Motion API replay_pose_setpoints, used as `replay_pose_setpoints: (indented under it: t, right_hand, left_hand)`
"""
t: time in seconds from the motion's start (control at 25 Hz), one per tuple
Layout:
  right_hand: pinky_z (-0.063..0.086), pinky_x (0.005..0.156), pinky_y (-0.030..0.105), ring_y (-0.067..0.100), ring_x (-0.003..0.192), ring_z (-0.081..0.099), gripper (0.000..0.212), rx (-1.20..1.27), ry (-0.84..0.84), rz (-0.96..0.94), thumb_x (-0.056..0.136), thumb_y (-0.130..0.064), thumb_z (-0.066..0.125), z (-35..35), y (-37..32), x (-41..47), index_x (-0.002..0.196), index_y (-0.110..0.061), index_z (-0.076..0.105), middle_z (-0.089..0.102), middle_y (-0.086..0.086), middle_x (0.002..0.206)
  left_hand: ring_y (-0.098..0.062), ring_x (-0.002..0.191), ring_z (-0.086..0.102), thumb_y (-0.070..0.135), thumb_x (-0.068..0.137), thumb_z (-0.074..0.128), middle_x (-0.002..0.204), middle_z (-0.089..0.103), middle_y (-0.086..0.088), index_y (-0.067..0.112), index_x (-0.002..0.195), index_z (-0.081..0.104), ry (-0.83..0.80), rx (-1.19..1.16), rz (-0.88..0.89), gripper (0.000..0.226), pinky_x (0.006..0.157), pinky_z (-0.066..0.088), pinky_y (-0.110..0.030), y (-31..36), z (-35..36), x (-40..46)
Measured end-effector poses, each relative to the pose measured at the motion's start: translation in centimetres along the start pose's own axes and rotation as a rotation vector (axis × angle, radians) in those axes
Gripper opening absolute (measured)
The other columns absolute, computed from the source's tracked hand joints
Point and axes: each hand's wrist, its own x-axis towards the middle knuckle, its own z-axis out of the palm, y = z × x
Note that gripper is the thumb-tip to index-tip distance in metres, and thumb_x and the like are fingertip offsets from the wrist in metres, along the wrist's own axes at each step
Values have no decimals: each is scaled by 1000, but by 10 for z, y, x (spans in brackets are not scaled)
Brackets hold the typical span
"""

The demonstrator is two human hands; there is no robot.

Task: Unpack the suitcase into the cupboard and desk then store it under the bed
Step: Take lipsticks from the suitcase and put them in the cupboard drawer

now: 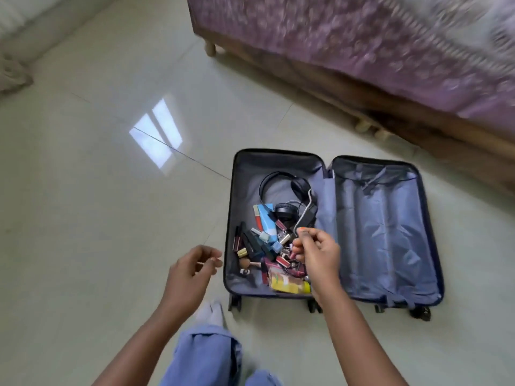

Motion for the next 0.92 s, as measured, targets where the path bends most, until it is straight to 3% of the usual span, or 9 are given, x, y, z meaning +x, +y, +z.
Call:
replay_pose_setpoints:
  t: [0.12,0.2,0.36,0.52,0.6,0.72,0.8,0.92]
  right_hand:
    - [50,73,34,23,78,67,10,-320,-41,-76,88,-10,59,76,108,120,92,-6,68,69,11,82]
    - [47,82,32,27,93,65,16,-628,-102,-202,86,-14,60,106,144,172,96,-7,70,71,11,95]
    - [44,87,35,35,107,57,26,-1044,-200,-394,88,-22,60,152,183,251,105,-2,64,65,20,111]
    - [47,86,35,35,112,57,32,-1229,-192,-530,87,-21,62,182,196,276,114,-4,60,61,18,118]
    - [46,87,35,34,113,56,34,-1147,-184,-530,87,-23,59,185,196,269,115,-5,56,58,16,121]
    - [39,76,31,33,99,58,33,-686,-61,-435,87,-24,58,163,191,244,109,-3,46,57,17,112]
    - [33,66,27,21,78,56,23,-389,-48,-346,89,-21,55,132,193,225,100,-8,40,57,11,96]
    - [42,56,24,10,65,52,13,-44,-56,-122,95,-19,45,81,208,196,101,-9,38,55,5,82]
  left_hand:
    - [-24,84,64,-4,84,48,89,70,-4,12,92,66,-46,310,135,25,76,47,-30,-78,60,110]
    - [-27,93,61,1,86,44,98,68,-7,10,99,63,-116,553,237,25,78,47,-34,-108,93,152]
    - [-30,97,58,4,87,45,100,61,-12,8,95,58,-190,833,346,16,77,45,-36,-152,149,212]
    - [-32,104,57,0,88,49,108,59,-14,3,106,61,-197,1185,402,22,72,43,-34,-163,175,243]
    - [-30,110,55,2,90,49,117,56,-14,4,116,60,-161,1263,374,28,76,46,-33,-160,189,248]
    - [-26,120,49,8,96,40,130,46,-13,3,130,48,-96,1249,247,36,90,46,-33,-161,206,257]
    - [-26,123,47,10,96,37,132,44,-14,0,131,40,-112,1186,207,37,95,43,-33,-168,212,265]
    - [-30,121,49,10,94,38,130,47,-18,-1,124,39,-147,1097,191,32,96,42,-34,-169,215,273]
